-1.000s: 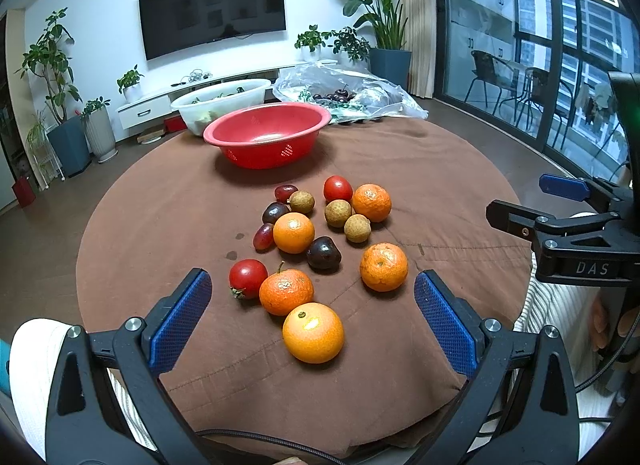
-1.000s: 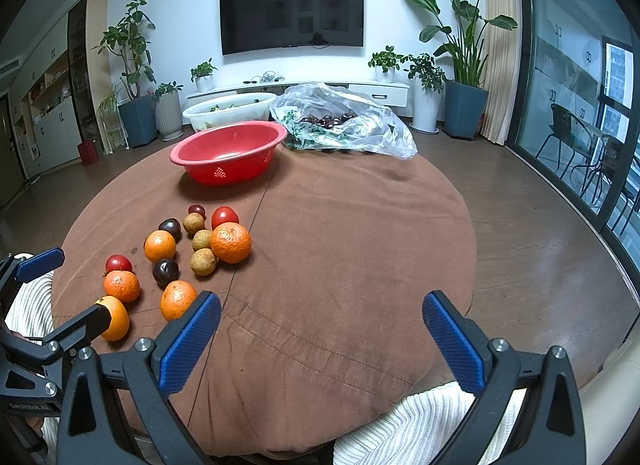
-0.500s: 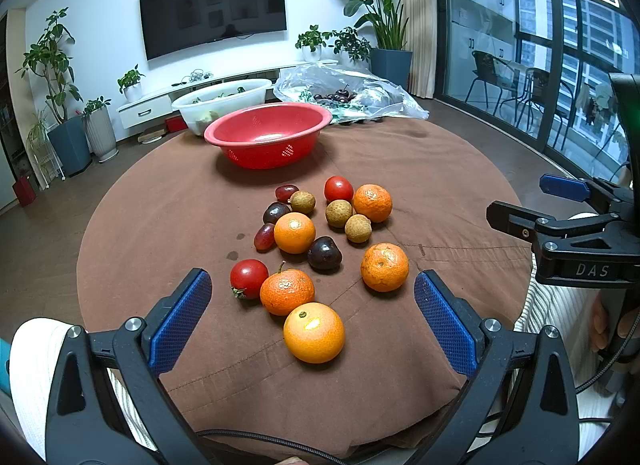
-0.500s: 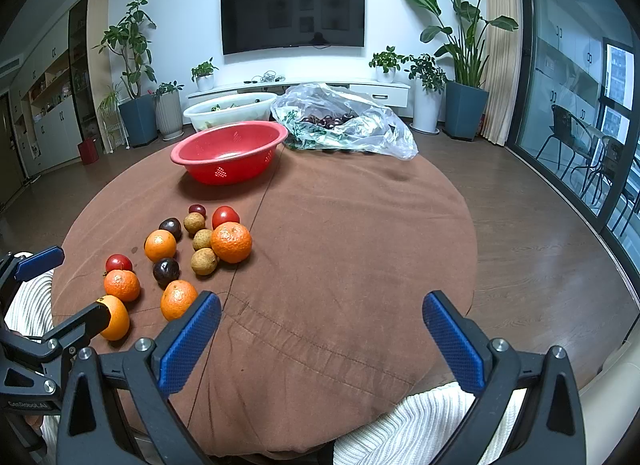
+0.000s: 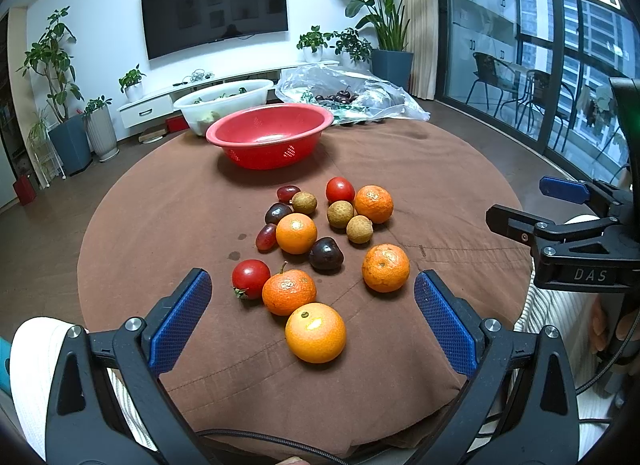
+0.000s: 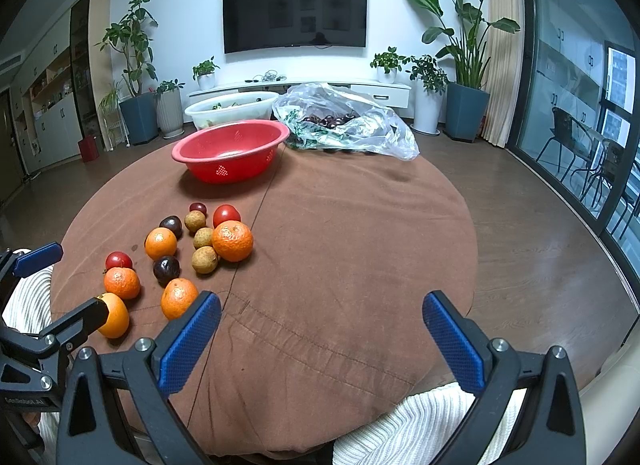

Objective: Organize fruits

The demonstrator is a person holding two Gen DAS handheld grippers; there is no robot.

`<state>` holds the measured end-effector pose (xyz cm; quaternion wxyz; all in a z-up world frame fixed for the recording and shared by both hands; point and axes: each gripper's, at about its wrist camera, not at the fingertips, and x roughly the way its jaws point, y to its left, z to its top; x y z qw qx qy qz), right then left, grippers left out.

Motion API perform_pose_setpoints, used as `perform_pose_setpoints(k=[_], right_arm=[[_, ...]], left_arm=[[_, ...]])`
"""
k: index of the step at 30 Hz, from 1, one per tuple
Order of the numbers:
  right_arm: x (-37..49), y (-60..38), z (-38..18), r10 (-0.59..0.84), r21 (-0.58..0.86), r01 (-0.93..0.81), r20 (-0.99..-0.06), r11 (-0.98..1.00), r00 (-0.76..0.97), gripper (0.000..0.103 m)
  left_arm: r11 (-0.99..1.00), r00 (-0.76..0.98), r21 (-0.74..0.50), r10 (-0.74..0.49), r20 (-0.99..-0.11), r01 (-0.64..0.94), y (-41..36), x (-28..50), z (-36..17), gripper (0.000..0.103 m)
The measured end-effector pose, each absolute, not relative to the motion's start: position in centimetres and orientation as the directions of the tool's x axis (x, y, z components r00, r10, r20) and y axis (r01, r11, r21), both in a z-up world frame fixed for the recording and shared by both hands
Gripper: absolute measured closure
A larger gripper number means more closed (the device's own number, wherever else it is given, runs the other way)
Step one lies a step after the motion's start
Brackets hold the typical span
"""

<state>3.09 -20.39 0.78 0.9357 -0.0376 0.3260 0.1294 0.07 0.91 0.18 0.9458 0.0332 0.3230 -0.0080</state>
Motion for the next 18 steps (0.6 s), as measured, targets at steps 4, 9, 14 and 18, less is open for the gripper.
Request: perform_pose_setpoints(k=[4,9,14,18], right_arm=[[3.08,-20.34,0.78,0.218,0.013,-0.268,-0.620,0.963,0.754,0.000],[3.06,-20.31,0.80,0.217,0.012,-0.267,-0.620,0.964,0.754,0.000],[3.04,-20.29,0.81,0.217,0.012,-0.267,-0.620,0.964,0.754,0.000],[3.04,-20.23,0.80,0.215,0.009,-0.267,-0.621,0.964,0.754,0.000]], left_arm=[[0.998,0.792,0.058,0.007,-0.611,0.036,0.93,0.04,0.18,0.000],[0.998,0.792,0.057,0.006,-0.611,0.037,0.93,0.04,0.16,0.000],[0.998,0.791,0.057,0.006,-0.611,0.036,1.06,0.19,0.27,0.000],[0.998,0.791,0.056,0.006,-0.612,0.036,1.07,0.19,0.27,0.000]])
